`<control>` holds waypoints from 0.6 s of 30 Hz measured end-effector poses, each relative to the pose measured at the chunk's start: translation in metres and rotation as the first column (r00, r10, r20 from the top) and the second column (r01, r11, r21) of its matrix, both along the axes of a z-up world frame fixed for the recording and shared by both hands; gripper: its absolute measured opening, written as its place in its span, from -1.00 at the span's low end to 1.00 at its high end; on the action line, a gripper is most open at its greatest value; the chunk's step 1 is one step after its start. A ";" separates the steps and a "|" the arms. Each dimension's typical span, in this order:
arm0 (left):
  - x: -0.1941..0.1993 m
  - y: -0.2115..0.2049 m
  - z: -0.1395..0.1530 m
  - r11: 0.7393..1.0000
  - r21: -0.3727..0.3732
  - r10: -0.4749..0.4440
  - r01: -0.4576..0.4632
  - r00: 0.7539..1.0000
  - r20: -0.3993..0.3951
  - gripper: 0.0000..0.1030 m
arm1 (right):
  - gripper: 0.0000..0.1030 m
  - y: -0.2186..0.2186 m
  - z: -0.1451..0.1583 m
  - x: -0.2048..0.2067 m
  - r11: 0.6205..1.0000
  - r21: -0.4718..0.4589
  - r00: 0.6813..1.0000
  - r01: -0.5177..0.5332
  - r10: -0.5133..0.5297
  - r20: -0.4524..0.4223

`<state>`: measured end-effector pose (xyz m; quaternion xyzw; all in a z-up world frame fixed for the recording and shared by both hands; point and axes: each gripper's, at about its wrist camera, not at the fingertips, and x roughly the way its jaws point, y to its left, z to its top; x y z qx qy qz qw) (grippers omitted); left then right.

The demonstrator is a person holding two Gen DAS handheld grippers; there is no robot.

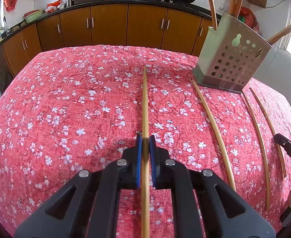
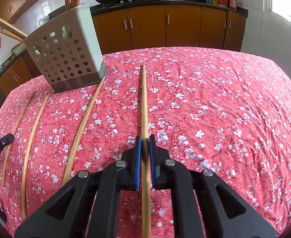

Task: Organize utensils
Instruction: 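Hold the grasped chopsticks on the cloth with both grippers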

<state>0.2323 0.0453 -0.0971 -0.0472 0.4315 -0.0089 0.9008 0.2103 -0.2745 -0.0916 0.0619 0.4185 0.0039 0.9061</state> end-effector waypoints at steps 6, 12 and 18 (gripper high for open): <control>0.000 -0.001 0.000 1.000 0.001 0.002 -0.002 1.000 -0.001 -0.80 | -0.82 0.000 0.000 -0.001 1.000 -0.001 1.000 0.000 0.000 0.000; 0.000 -0.001 0.001 1.000 -0.001 0.003 -0.003 1.000 -0.002 -0.80 | -0.82 0.001 0.001 -0.002 1.000 -0.009 1.000 0.000 0.000 0.001; 0.001 -0.002 0.001 1.000 -0.005 0.005 -0.005 1.000 -0.002 -0.80 | -0.82 0.001 0.000 -0.001 1.000 -0.007 1.000 0.000 0.000 0.001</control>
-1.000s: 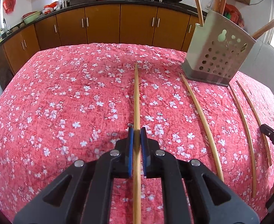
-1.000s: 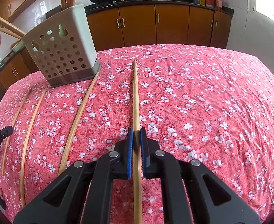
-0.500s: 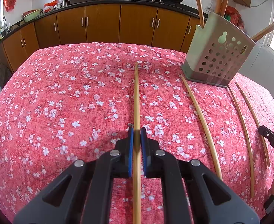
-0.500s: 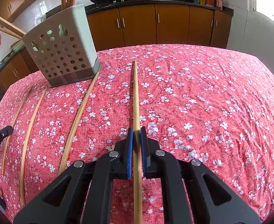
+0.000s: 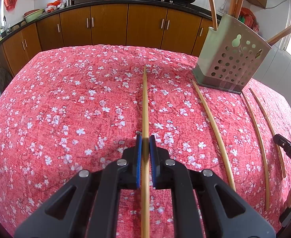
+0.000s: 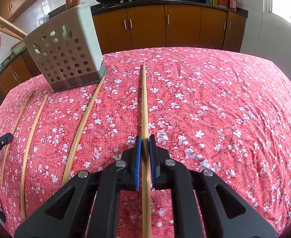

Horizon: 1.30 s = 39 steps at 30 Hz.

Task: Organize utensils
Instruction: 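Hold the grasped chopsticks on the cloth with both grippers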

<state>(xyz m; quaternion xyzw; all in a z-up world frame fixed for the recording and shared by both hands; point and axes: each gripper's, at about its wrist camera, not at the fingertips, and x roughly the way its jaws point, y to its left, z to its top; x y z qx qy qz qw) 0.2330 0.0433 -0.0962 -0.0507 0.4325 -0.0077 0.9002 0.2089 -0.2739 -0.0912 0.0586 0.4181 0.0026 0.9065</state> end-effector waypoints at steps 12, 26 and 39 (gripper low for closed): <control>0.001 0.001 0.000 1.000 0.000 0.000 0.000 1.000 -0.001 -0.80 | -0.81 -0.001 0.000 0.000 1.000 0.005 1.000 -0.002 0.002 0.000; -0.019 -0.001 0.001 0.999 0.022 -0.049 0.049 0.999 -0.004 -0.78 | -0.81 -0.003 0.000 -0.017 1.000 0.026 1.000 -0.002 0.002 0.002; -0.044 0.001 0.003 0.997 0.007 -0.072 0.072 0.997 -0.004 -0.78 | -0.82 0.002 0.003 -0.026 1.000 -0.003 1.000 -0.007 0.007 -0.002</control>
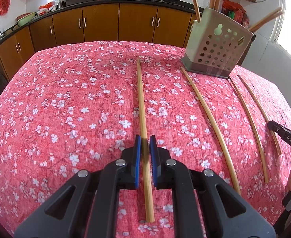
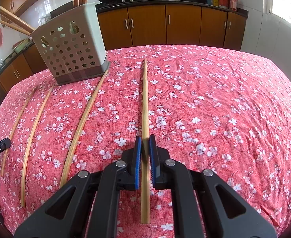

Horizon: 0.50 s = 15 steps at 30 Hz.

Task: Organize utensils
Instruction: 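Hold the grasped chopsticks on the cloth with both grippers, then lift the right gripper's chopstick over the holder while the left gripper carries its chopstick there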

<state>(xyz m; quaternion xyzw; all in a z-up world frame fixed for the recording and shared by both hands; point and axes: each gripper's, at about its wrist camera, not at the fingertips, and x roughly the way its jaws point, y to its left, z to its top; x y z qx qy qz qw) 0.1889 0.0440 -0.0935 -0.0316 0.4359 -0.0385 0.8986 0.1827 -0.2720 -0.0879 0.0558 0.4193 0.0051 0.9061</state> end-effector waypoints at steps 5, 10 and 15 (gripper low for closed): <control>-0.007 -0.003 0.000 1.000 0.026 -0.004 0.004 1.000 -0.001 -0.78 | -0.82 -0.002 0.001 -0.003 1.000 0.013 1.000 0.001 -0.001 -0.001; -0.009 -0.004 0.000 1.000 0.031 0.007 -0.007 1.000 -0.001 -0.82 | -0.82 -0.004 0.002 -0.003 1.000 0.031 1.000 0.004 -0.004 -0.002; -0.008 -0.005 -0.001 0.999 0.035 0.008 -0.008 1.000 0.000 -0.83 | -0.83 -0.005 0.002 -0.003 0.999 0.033 1.000 0.008 -0.008 -0.002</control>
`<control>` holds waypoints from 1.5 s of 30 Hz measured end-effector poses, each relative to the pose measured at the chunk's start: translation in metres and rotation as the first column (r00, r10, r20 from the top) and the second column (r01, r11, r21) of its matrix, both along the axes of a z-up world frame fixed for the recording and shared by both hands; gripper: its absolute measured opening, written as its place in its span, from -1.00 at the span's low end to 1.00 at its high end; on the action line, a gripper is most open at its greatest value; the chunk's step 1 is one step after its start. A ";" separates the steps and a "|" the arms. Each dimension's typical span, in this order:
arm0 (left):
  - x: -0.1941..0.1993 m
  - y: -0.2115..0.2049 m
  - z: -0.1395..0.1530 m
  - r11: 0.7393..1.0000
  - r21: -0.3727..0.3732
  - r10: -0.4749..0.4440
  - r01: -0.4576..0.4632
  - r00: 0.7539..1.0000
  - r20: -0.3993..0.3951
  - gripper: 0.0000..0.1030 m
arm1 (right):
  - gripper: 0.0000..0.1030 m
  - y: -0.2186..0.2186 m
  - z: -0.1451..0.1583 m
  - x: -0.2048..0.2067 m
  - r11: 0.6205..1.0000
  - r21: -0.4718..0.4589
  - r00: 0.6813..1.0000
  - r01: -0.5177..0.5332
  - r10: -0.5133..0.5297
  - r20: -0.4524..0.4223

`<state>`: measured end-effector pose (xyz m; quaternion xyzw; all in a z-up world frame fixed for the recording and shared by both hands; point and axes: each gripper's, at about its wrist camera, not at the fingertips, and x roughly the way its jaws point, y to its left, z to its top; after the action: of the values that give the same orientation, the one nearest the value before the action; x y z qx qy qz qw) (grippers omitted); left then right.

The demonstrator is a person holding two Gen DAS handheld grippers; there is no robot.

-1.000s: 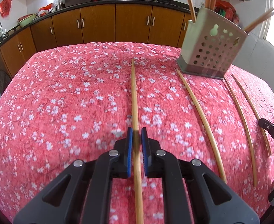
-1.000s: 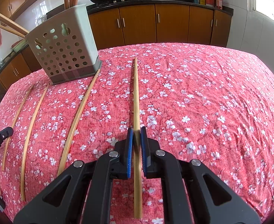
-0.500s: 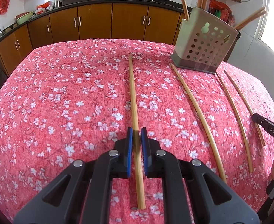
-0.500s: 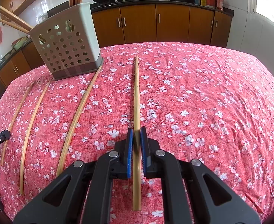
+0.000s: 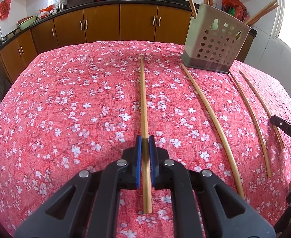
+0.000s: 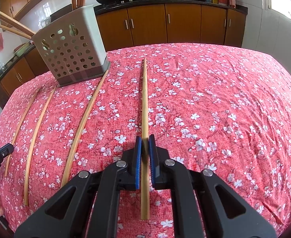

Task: Organize utensils
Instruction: 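Lift the right gripper's chopstick over the holder while the left gripper carries its chopstick there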

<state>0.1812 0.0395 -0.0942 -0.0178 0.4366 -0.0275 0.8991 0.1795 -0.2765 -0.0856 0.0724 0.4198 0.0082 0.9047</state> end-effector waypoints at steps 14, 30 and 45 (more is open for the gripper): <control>-0.010 0.017 0.058 0.997 -0.076 0.024 -0.011 0.984 0.178 -0.84 | -0.85 -0.013 0.054 -0.024 0.999 0.015 0.980 0.037 -0.039 0.193; -0.014 0.001 0.141 0.994 -0.104 0.008 0.034 0.926 0.379 -0.85 | -0.85 -0.014 0.116 -0.029 0.999 0.041 0.922 0.021 -0.036 0.386; 0.003 -0.032 0.230 0.981 -0.135 -0.039 0.138 0.826 0.563 -0.85 | -0.85 0.013 0.222 -0.025 0.991 0.108 0.768 -0.076 -0.011 0.640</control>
<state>0.1845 0.0076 0.1354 -0.0650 0.1518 -0.1103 0.9801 0.1541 -0.2633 0.1366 0.1159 0.0868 0.0748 0.9866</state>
